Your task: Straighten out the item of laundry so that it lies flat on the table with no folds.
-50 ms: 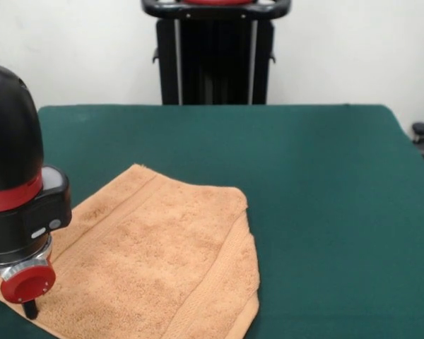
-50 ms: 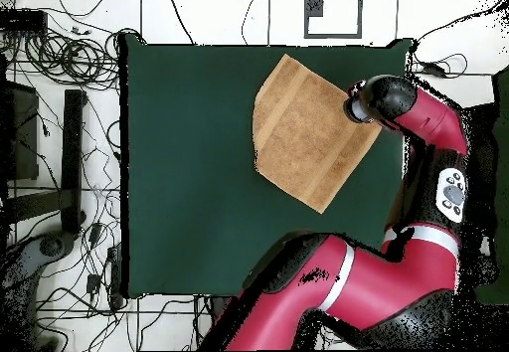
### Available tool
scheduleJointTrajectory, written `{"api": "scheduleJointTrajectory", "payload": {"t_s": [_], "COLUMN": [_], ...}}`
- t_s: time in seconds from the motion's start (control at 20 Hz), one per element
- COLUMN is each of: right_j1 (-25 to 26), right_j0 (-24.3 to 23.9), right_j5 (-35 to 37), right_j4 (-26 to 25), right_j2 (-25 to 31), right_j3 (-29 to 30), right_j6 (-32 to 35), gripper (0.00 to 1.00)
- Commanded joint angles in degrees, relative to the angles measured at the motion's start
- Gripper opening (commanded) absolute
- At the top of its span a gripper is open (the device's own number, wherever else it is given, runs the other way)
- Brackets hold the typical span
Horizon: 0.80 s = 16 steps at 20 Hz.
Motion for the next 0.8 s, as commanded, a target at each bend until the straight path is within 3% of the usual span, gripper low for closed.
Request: {"api": "scheduleJointTrajectory", "payload": {"t_s": [0.05,0.2,0.25,0.8], "right_j1": [5.06,5.28,5.49,6.39], "right_j0": [2.51,2.59,2.83,3.55], "right_j5": [-6.99,-7.31,-6.79,-4.36], "right_j4": [-2.07,-1.95,-1.75,-0.70], "right_j2": [0.21,0.05,-0.56,-2.74], "right_j3": [5.13,5.14,4.81,2.95], "right_j6": [11.29,11.56,11.95,13.91], "gripper": [0.00,0.00,1.00,1.00]}}
